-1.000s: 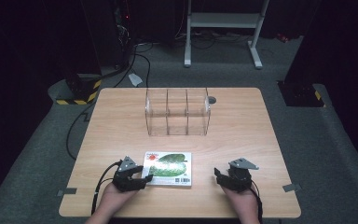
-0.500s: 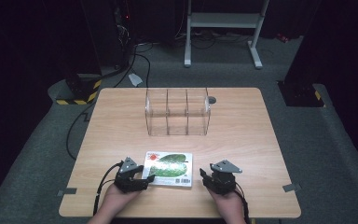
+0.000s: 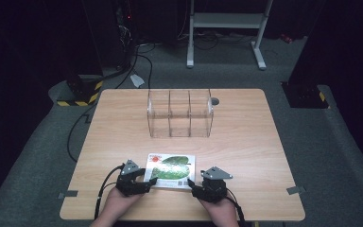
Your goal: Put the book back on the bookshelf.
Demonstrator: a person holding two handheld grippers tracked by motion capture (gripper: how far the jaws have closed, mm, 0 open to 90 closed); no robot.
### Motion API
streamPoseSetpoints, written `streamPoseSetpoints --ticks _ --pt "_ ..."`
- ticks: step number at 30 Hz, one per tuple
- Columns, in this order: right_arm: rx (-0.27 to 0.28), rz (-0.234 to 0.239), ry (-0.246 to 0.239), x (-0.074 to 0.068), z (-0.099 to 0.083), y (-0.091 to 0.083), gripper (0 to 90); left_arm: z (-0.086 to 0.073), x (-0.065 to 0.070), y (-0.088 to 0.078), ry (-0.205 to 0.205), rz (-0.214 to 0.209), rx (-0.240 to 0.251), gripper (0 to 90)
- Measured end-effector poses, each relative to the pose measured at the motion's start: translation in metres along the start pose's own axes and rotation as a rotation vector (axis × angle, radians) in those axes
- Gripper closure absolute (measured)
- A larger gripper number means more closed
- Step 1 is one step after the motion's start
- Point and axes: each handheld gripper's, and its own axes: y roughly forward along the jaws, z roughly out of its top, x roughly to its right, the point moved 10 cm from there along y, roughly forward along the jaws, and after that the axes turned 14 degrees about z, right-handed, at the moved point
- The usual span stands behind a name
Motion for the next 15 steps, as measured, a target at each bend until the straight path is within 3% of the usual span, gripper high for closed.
streamPoseSetpoints --ticks 6,15 --pt "-0.047 0.039 -0.007 -0.008 -0.009 0.002 31.6 0.0 0.0 0.0 0.004 0.003 0.003 32.3" --pt "-0.106 0.012 -0.034 -0.005 -0.017 0.007 36.7 0.001 0.008 0.001 -0.003 0.005 0.001 32.2"
